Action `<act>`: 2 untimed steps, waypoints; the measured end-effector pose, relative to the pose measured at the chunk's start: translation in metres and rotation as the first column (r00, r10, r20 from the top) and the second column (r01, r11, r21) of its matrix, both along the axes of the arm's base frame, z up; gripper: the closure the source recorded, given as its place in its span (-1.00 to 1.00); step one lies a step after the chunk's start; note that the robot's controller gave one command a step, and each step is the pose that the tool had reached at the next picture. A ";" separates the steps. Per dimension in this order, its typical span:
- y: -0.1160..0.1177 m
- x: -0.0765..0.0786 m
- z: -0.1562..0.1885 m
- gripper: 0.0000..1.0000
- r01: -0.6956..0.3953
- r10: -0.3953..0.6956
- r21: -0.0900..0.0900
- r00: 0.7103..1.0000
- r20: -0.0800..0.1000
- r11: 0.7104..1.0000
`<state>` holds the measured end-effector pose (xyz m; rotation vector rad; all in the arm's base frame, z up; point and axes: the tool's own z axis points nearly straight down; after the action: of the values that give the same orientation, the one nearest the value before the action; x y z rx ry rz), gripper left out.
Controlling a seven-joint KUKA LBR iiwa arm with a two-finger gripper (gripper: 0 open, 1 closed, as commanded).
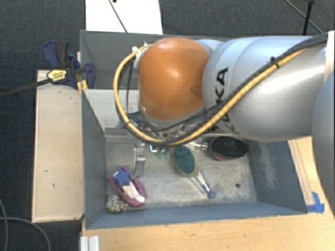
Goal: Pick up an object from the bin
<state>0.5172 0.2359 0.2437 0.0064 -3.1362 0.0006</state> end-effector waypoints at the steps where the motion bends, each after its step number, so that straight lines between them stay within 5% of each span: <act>1: -0.022 -0.027 -0.110 -1.00 -0.326 0.326 0.000 0.945 0.002 0.945; 2: -0.005 -0.021 -0.169 -1.00 -0.248 0.248 0.003 0.969 0.024 0.969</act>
Offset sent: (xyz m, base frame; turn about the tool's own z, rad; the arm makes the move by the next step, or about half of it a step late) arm -0.0262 -0.0210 -0.1078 -0.3324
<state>0.4960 0.2306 0.0747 0.4010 -3.1345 -0.0082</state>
